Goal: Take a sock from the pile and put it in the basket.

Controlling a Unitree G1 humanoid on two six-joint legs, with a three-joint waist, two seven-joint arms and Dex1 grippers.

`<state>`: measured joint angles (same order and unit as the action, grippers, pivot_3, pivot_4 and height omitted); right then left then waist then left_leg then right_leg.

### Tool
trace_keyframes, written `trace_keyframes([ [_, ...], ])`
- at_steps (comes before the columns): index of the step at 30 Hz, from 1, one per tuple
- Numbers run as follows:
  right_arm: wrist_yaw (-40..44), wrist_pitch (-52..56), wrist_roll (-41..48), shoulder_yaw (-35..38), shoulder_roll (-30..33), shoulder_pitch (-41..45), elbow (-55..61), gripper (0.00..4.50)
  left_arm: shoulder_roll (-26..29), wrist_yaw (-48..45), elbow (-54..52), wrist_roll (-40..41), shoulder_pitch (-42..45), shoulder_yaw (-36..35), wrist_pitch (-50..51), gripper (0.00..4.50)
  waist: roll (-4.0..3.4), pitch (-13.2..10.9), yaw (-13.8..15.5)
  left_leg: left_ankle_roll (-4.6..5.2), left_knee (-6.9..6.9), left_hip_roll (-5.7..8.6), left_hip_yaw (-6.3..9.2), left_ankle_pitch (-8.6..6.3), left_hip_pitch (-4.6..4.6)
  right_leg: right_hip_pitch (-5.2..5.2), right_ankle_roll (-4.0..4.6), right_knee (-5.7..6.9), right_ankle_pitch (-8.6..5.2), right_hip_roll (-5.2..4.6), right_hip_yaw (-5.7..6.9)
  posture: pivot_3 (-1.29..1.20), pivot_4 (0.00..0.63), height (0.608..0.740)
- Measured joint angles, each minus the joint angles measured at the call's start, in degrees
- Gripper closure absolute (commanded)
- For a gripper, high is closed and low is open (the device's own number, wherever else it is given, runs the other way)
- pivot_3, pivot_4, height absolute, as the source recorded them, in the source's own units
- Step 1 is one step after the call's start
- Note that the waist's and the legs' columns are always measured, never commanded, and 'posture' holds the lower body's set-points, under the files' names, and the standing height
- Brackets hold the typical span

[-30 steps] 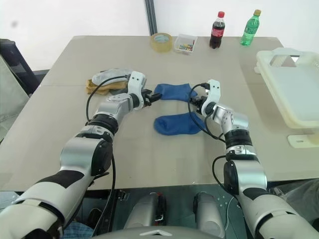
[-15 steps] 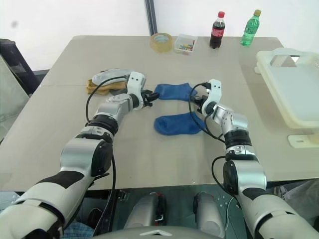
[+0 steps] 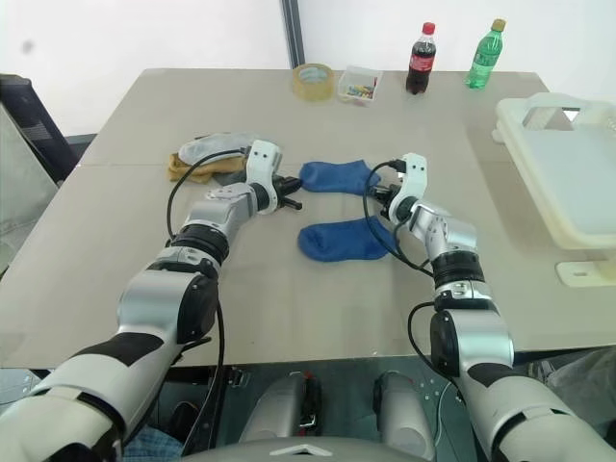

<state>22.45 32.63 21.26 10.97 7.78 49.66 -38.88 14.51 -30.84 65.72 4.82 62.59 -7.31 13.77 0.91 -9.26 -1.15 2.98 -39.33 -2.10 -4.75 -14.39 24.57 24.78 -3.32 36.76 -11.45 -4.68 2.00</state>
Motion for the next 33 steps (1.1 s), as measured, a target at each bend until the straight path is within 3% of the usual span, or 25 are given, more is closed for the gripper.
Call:
trace_keyframes([
  [5, 1.0, 5.2, -0.1, -3.0, 1.4, -5.2, 13.0, 4.50, 0.1, -3.3, -10.5, 3.5, -5.9, -1.3, 4.8, 4.48, -0.01, 0.0, 0.0, -0.02, 0.04, -0.03, 0.23, 0.01, 0.18, 0.10, 0.00, 0.04, 0.00, 0.00, -0.01, 0.00, 0.150, 0.740],
  [11, -2.5, 20.0, 4.4, -2.9, 3.5, -11.9, 37.9, 4.50, 1.6, -0.7, -46.4, 8.3, -20.6, -1.0, 27.5, 4.48, -0.03, 0.0, 0.0, -0.04, 0.10, -0.13, 0.28, 0.02, 0.26, 0.23, 0.00, 0.04, 0.00, 0.01, -0.09, 0.00, 0.150, 0.740],
  [15, -5.7, 31.4, 9.5, -1.4, 4.5, -17.3, 53.9, 4.50, 0.5, 3.5, -72.5, 16.8, -29.5, -4.1, 45.2, 4.48, -0.03, 0.0, 0.5, -0.02, 0.08, -0.12, 0.35, 0.01, 0.16, 0.18, 0.01, -0.02, -0.01, -0.07, -0.07, 0.00, 0.150, 0.740],
  [18, -6.8, 37.3, 11.8, -0.3, 6.0, -20.9, 60.6, 4.50, -0.7, 5.6, -82.4, 20.6, -33.9, -5.7, 52.6, 4.48, -0.03, 0.0, 0.5, 0.21, 0.03, -0.07, 0.42, -0.13, -0.02, -0.03, 0.01, -0.01, -0.01, -0.09, -0.02, 0.00, 0.150, 0.740],
  [21, -7.9, 44.7, 15.0, 1.7, 7.3, -25.3, 68.6, 4.50, -5.6, 10.1, -93.1, 23.8, -41.3, -6.6, 60.2, 4.48, -0.03, 0.0, 0.4, 0.23, 0.02, -0.07, 0.45, -0.14, -0.02, -0.04, 0.02, -0.02, -0.02, -0.08, -0.03, 0.00, 0.150, 0.740],
  [26, -9.4, 50.0, 17.6, 3.0, 6.1, -26.3, 73.5, 4.50, -11.3, 14.2, -100.7, 26.2, -44.7, -6.0, 63.0, 4.48, -0.02, 0.0, 0.5, 0.22, -0.03, 0.00, 0.47, -0.13, -0.08, -0.06, 0.04, 0.00, -0.03, 0.02, -0.03, 0.00, 0.150, 0.740],
  [33, -10.7, 54.9, 18.6, 5.7, 5.4, -25.2, 76.3, 4.50, -12.8, 17.4, -102.8, 26.8, -45.8, -5.1, 60.1, 4.48, -0.01, 0.0, 0.5, 0.22, -0.03, 0.04, 0.48, -0.14, -0.03, -0.04, 0.05, -0.04, -0.03, 0.03, -0.05, 0.00, 0.150, 0.740],
])
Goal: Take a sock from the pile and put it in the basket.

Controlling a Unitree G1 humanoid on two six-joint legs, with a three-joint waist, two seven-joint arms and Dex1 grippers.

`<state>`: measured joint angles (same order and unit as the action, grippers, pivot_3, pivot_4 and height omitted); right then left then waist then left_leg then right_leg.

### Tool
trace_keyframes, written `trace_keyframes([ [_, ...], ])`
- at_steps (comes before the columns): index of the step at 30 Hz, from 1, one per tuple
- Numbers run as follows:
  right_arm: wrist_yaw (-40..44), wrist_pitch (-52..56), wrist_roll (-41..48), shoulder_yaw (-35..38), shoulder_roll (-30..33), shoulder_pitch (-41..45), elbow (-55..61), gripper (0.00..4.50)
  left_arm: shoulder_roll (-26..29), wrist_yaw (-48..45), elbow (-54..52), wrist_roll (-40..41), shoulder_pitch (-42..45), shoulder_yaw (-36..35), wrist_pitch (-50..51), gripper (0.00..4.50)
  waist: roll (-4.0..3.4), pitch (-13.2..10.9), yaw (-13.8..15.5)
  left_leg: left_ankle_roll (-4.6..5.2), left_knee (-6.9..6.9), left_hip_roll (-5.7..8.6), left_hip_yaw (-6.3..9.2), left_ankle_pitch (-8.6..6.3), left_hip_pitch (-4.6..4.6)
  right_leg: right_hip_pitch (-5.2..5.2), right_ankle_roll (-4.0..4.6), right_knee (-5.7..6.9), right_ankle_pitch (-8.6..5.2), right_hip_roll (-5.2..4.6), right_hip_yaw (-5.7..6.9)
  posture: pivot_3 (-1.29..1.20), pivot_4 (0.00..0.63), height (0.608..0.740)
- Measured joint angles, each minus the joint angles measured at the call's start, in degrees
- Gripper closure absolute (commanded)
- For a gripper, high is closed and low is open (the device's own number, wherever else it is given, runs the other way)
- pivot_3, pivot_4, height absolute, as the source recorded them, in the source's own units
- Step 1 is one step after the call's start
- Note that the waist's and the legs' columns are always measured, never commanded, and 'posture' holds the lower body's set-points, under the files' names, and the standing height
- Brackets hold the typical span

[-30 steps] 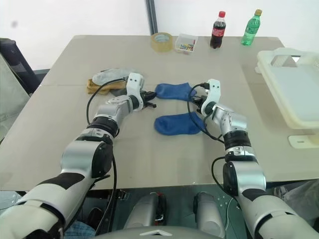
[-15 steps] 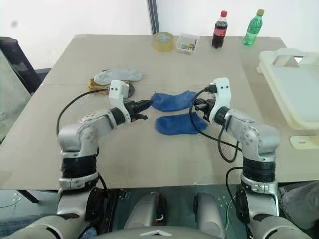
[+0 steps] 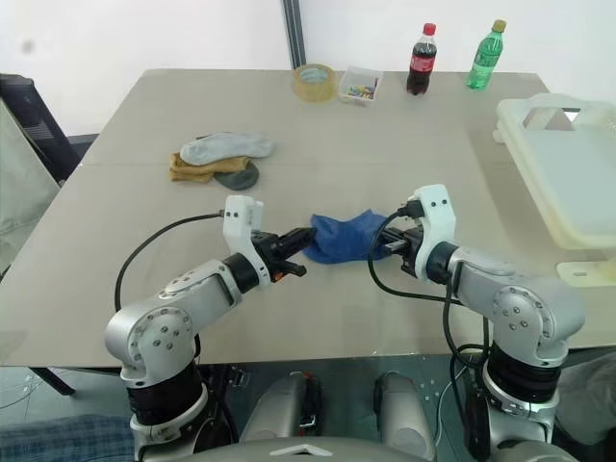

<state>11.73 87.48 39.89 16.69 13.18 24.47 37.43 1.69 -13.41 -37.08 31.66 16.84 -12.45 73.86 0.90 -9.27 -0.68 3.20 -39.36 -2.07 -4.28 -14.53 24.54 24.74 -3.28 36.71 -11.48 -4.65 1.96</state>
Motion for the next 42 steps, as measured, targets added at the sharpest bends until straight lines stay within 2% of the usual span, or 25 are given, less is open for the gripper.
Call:
trace_keyframes([
  [10, -1.0, 1.8, -0.4, 2.7, -0.6, 0.7, 0.4, 4.50, 1.6, 0.1, 1.0, 1.2, -1.4, -0.1, -1.0, 4.48, 0.00, 0.0, 0.0, 0.00, 0.00, 0.00, 0.01, 0.00, 0.02, 0.00, 0.00, -0.02, 0.00, 0.00, 0.01, 0.00, 0.150, 0.740],
  [17, -1.1, 3.4, -1.0, 4.1, -0.6, 0.4, 0.4, 4.50, 1.9, 0.2, 2.0, 1.6, -1.4, 2.3, -1.9, 4.48, 0.00, 0.0, 0.0, 0.00, 0.01, 0.00, 0.01, 0.00, 0.03, 0.01, 0.00, -0.04, 0.00, 0.00, 0.02, 0.00, 0.150, 0.740],
  [25, -2.1, 3.6, -2.2, 3.9, -1.5, -0.9, 0.8, 4.50, 3.6, 0.7, 3.8, 0.9, -3.6, 6.4, -4.8, 4.48, 0.00, 0.0, -0.1, 0.00, 0.01, -0.01, 0.01, 0.00, 0.04, 0.02, 0.01, -0.05, -0.01, 0.00, 0.01, 0.00, 0.150, 0.740],
  [42, -1.9, 0.9, -3.9, 2.7, -0.8, -1.1, 0.4, 4.50, 4.9, 1.2, 5.8, -0.1, -3.7, 7.7, -13.0, 4.48, 0.00, 0.0, 0.0, 0.01, 0.02, -0.01, 0.01, -0.01, 0.08, 0.03, 0.15, -0.10, -0.09, 0.00, 0.03, 0.00, 0.150, 0.740],
])
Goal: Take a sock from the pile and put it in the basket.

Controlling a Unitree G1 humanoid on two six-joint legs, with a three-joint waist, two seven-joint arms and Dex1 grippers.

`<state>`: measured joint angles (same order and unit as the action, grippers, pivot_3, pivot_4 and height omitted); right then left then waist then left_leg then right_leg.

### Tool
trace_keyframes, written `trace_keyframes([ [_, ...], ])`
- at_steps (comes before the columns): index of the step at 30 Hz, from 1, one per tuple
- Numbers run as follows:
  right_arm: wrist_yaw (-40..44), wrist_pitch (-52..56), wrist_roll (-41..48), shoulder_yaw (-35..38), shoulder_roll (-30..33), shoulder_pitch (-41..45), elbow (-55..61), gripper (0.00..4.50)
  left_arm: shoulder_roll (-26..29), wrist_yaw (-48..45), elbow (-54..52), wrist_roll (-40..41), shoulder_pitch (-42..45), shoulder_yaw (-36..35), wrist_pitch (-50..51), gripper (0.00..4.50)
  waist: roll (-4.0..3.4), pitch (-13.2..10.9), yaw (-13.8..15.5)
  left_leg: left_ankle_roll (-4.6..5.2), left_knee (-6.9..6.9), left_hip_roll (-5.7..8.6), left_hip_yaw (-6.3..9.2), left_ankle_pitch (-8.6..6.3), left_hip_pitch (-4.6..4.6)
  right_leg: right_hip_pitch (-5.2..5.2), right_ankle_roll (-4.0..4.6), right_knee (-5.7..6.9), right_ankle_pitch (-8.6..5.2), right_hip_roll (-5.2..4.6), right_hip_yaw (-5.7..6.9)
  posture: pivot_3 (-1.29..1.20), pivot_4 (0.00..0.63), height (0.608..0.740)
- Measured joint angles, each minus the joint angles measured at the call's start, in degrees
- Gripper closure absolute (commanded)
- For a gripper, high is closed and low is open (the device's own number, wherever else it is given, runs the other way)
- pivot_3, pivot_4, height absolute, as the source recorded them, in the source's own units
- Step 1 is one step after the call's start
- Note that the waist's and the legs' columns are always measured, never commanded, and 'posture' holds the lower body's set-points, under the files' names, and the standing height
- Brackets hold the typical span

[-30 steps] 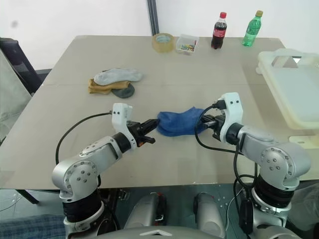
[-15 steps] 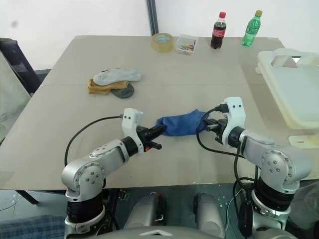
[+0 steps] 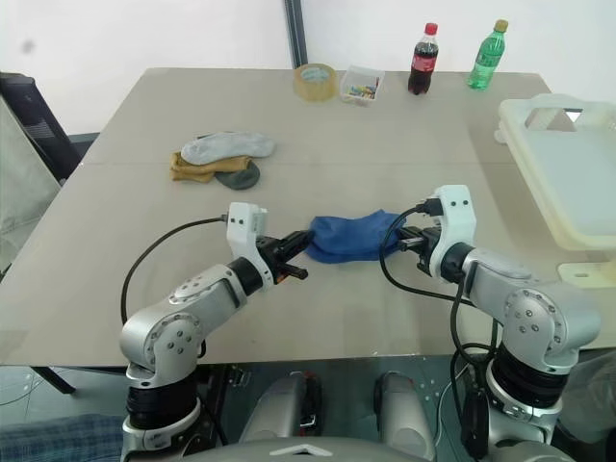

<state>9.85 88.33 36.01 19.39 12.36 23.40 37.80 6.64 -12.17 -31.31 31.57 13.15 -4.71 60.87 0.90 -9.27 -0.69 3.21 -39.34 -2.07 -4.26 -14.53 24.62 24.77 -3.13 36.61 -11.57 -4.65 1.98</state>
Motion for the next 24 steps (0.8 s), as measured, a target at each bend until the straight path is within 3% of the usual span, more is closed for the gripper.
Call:
trace_keyframes([
  [12, 1.8, -1.9, -1.2, -2.2, 2.7, -4.7, -2.4, 4.50, 1.3, 0.1, 1.3, -1.0, -1.7, 2.9, -1.5, 4.48, 0.00, 0.0, 0.0, 0.00, 0.02, -0.01, 0.00, 0.00, 0.00, 0.00, 0.01, -0.02, -0.01, 0.00, 0.00, 0.00, 0.150, 0.740],
  [17, 3.4, -7.4, -2.2, -4.4, 6.0, -5.3, -2.4, 2.84, 1.6, 0.3, 2.8, -1.8, -1.8, 3.1, -2.7, 4.50, 0.00, 0.0, 0.0, 0.00, 0.02, -0.01, 0.00, 0.00, 0.00, 0.01, 0.05, -0.03, -0.04, 0.01, 0.00, 0.00, 0.150, 0.740],
  [24, 5.1, -16.7, -4.8, -8.1, 9.7, -6.3, -2.9, 2.84, 1.9, 0.3, 3.4, -2.5, -2.1, 3.5, -4.0, 4.50, 0.00, 0.0, 0.0, 0.00, 0.02, -0.01, 0.00, 0.00, 0.01, 0.00, 0.04, -0.07, -0.03, 0.02, 0.00, 0.00, 0.150, 0.740],
])
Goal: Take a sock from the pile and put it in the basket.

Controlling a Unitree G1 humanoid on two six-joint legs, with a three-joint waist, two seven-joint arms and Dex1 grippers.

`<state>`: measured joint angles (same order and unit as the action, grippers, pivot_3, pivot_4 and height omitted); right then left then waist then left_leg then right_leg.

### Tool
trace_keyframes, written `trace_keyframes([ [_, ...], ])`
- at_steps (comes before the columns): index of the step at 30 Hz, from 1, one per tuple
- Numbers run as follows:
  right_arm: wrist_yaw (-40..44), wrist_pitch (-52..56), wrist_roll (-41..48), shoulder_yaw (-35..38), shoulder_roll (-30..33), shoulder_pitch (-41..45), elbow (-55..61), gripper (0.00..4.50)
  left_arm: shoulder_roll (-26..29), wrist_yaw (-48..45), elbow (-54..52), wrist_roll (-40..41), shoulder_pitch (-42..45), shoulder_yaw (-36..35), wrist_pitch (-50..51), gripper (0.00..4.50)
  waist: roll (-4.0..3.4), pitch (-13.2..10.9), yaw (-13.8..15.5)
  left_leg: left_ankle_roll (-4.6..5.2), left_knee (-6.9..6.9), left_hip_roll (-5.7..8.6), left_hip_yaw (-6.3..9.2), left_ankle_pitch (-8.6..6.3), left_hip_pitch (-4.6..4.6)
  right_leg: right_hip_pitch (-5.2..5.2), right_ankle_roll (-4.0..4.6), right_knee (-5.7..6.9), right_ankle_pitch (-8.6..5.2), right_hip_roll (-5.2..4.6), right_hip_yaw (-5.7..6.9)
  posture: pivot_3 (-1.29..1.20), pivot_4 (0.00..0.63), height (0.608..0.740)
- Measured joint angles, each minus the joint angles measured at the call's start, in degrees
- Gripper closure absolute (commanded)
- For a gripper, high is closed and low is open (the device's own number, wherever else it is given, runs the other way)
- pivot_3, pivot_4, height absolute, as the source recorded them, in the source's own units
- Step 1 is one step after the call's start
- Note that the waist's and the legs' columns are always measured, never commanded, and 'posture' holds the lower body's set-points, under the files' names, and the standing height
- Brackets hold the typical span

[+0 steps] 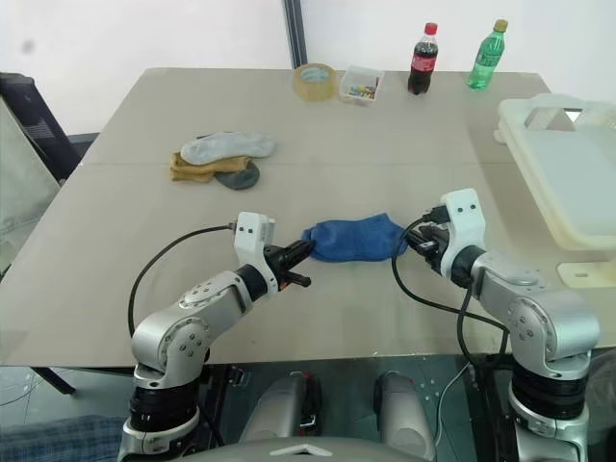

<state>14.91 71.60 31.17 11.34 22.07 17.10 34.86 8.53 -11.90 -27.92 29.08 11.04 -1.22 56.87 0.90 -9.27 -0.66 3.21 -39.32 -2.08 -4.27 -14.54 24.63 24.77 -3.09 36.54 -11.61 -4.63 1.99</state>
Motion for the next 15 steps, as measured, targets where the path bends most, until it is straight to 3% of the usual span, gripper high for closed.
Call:
trace_keyframes([
  [2, 2.6, -8.6, -3.4, -4.8, 3.1, -0.5, -0.4, 2.84, 0.2, 0.0, 0.1, -0.3, -0.2, 0.2, -0.2, 4.50, 0.00, 0.0, 0.0, 0.00, 0.00, 0.00, -0.01, 0.00, 0.00, 0.00, 0.00, -0.02, 0.00, 0.00, 0.00, 0.00, 0.150, 0.740],
  [10, 9.0, -27.3, -12.1, -19.0, 4.0, -0.5, -10.0, 2.84, 0.6, -0.1, 0.5, -0.8, -0.3, 1.2, -0.3, 4.50, 0.01, 0.0, 0.1, 0.00, 0.00, 0.00, -0.01, 0.00, 0.00, -0.02, 0.00, -0.05, 0.00, 0.02, -0.01, 0.00, 0.150, 0.740],
  [14, 10.3, -32.0, -15.6, -22.1, 3.8, -1.3, -19.3, 2.84, 1.0, -0.3, 1.7, -0.9, -0.3, 1.4, -0.5, 4.50, 0.02, 0.0, 0.2, 0.00, 0.00, 0.00, -0.01, 0.00, 0.00, -0.03, 0.00, -0.06, 0.00, 0.02, 0.00, 0.00, 0.150, 0.740],
  [15, 10.6, -32.9, -15.8, -22.1, 3.8, -1.4, -19.7, 2.80, 1.2, -0.3, 1.9, -0.9, -0.4, 1.4, -0.5, 4.23, 0.01, 0.0, 0.2, 0.00, 0.00, 0.00, -0.02, 0.00, 0.00, -0.02, 0.00, -0.06, 0.00, 0.02, 0.00, 0.00, 0.150, 0.740],
])
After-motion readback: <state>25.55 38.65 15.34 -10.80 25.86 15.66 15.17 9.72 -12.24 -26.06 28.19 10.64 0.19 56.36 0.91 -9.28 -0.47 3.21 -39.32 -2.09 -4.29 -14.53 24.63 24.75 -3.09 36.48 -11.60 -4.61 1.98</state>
